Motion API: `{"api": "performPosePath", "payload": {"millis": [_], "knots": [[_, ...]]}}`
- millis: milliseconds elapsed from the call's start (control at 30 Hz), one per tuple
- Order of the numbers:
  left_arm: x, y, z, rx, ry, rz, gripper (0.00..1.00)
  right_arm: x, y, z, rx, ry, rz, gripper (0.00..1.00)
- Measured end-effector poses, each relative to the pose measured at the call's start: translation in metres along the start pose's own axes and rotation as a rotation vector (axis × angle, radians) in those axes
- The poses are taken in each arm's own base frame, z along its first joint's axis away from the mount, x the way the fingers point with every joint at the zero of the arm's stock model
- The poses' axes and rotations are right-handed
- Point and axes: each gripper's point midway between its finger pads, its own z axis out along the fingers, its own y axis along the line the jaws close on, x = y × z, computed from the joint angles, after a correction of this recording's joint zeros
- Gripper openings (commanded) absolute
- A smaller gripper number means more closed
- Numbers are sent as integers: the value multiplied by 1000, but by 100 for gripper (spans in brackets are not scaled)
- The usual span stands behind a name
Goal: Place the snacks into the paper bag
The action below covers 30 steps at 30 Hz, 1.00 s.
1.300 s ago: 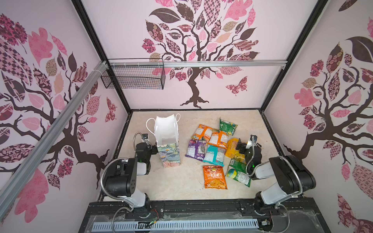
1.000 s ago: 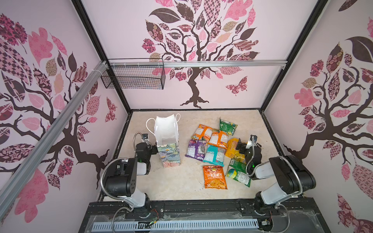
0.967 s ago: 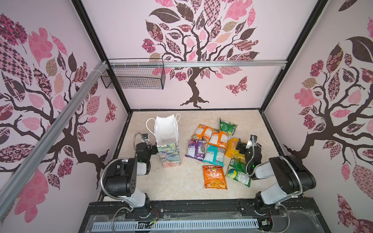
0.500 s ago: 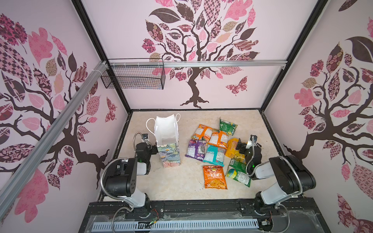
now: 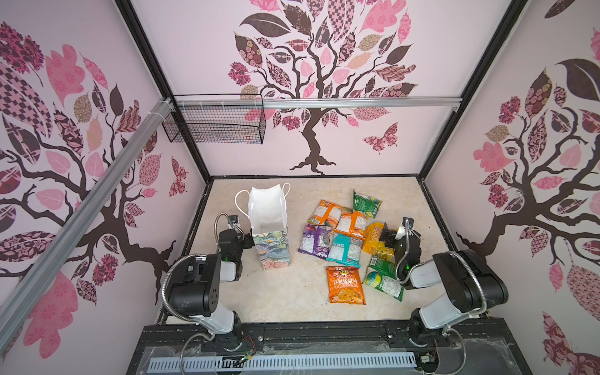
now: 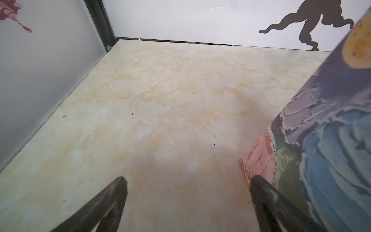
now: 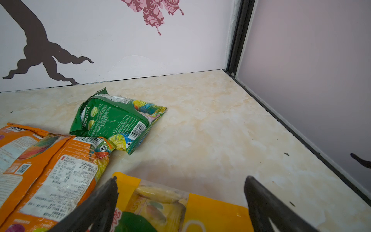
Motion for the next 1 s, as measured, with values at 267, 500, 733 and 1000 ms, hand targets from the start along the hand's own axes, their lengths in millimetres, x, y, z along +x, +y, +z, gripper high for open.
{"api": "performPosePath", "payload": {"millis": [267,500,733,1000], "knots": [[-42,11,-19,-82,-52,-29,96,-9,4,8,1,59,-18,99],[-83,23,-52,-210,-45,-241,97,-122,40,22,-131,-4,54,94],[-158,19,-125,-197,-57,-343,98,-125,86,-13,-345,195,145,88],[-177,31,-199,-152,37,-366,98,-93,147,-86,-581,436,134,84]]}}
